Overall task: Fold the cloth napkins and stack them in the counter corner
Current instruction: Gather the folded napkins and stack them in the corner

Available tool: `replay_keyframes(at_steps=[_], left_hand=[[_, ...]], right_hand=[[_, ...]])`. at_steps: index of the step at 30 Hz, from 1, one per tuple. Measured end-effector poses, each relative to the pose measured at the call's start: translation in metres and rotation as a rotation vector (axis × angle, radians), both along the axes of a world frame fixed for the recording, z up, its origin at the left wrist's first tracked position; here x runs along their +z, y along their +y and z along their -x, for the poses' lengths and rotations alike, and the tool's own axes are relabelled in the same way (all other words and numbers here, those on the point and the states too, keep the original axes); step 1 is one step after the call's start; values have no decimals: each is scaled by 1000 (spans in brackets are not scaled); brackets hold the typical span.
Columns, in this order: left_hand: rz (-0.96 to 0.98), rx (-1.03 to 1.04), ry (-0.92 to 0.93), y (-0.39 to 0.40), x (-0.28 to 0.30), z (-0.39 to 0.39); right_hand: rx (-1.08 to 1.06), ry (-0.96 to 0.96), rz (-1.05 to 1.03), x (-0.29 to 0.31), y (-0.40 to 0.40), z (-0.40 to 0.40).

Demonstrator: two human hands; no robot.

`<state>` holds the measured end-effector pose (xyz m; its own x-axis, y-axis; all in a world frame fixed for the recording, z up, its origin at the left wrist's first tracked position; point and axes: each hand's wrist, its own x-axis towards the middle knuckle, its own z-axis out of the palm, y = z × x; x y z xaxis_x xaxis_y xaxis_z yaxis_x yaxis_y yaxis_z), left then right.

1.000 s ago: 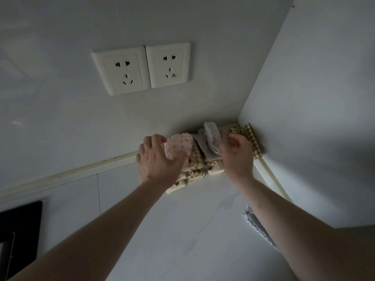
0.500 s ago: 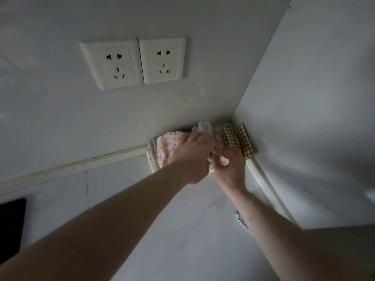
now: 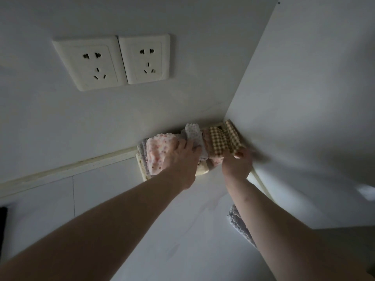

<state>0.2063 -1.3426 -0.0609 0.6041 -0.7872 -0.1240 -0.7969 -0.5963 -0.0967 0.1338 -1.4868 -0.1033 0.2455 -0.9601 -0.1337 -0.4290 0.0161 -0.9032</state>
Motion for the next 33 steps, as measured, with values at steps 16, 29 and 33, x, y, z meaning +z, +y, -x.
replay_keyframes(at_steps=[16, 29, 33], left_hand=[[75, 20, 157, -9, -15, -1], [239, 16, 90, 43, 42, 33], [316, -27, 195, 57, 47, 80]], right_hand=[[730, 450, 525, 9, -45, 24], [641, 392, 406, 29, -25, 130], [679, 547, 372, 20, -15, 197]])
